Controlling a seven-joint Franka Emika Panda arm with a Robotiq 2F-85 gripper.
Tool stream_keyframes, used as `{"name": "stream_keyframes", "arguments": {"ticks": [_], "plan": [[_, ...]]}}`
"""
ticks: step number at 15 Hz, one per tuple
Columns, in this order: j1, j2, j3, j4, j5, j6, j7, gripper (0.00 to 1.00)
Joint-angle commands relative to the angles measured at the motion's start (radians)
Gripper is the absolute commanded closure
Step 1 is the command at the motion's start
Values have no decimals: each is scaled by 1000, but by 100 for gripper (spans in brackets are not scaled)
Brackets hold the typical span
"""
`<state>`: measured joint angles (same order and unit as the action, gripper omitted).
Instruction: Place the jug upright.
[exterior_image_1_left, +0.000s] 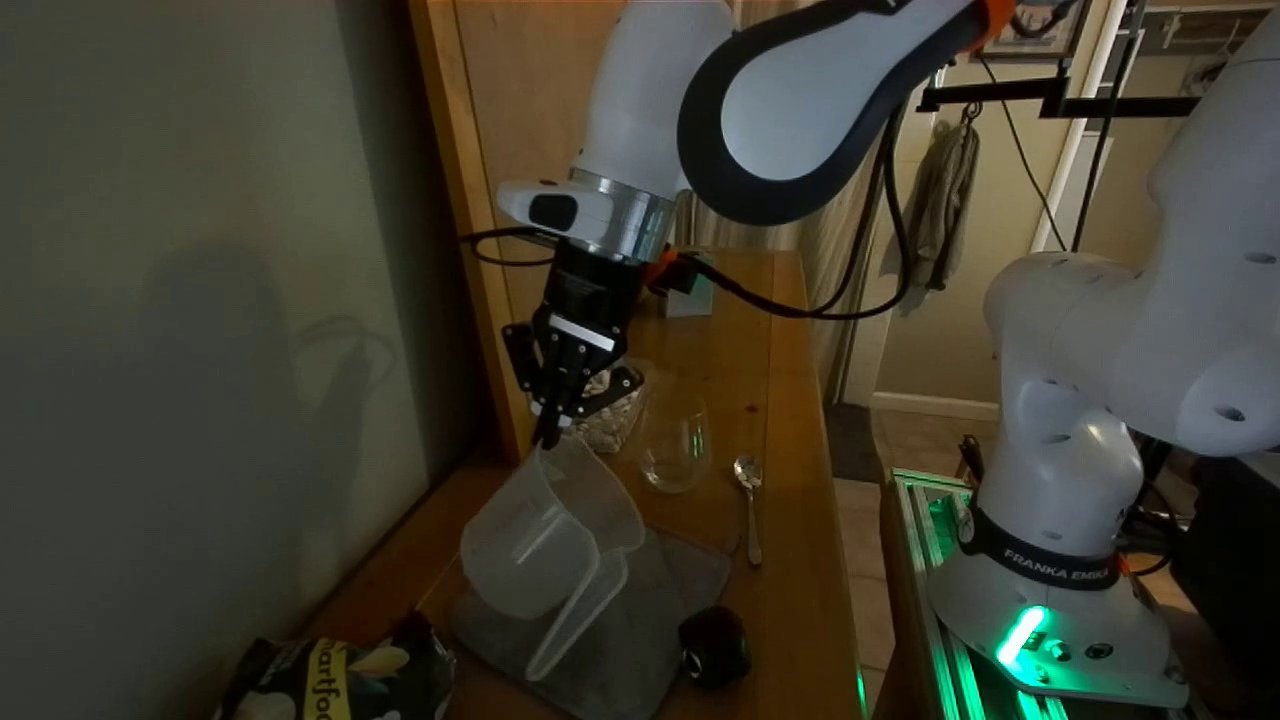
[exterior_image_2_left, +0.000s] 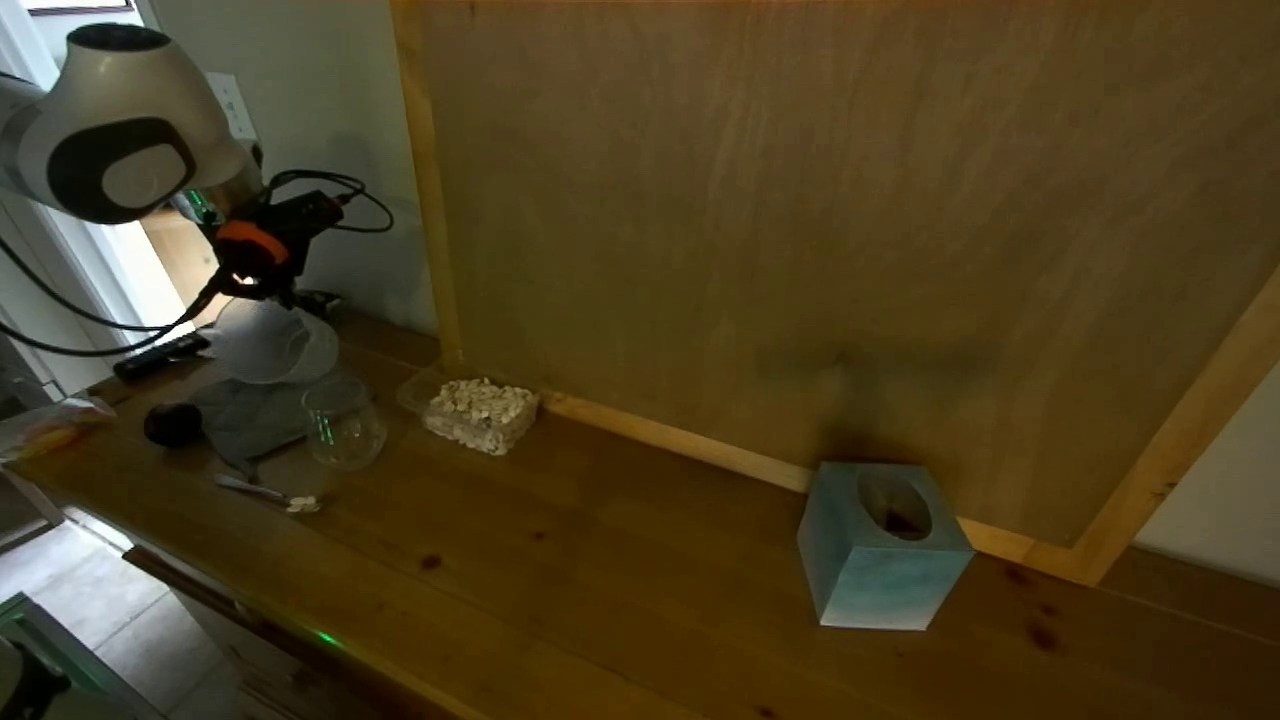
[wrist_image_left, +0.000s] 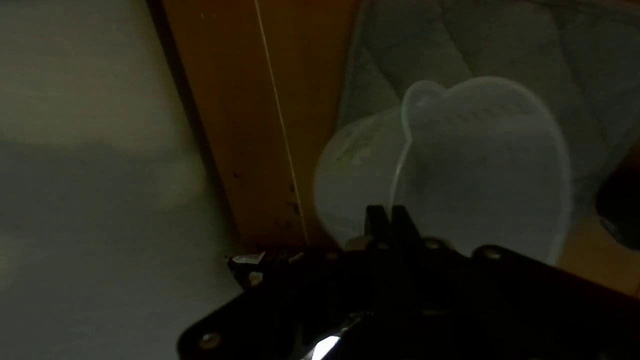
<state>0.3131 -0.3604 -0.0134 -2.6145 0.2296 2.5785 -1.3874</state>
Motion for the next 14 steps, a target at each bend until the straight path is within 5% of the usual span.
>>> {"name": "stream_keyframes", "arguments": {"ticks": [1,8,14], "plan": [[-6,-22,13,-18,-14,3,28,100],[-48,-79,97,24,-170,-91,231,99],[-30,-97,107,146,-207,-417,356,99]]}}
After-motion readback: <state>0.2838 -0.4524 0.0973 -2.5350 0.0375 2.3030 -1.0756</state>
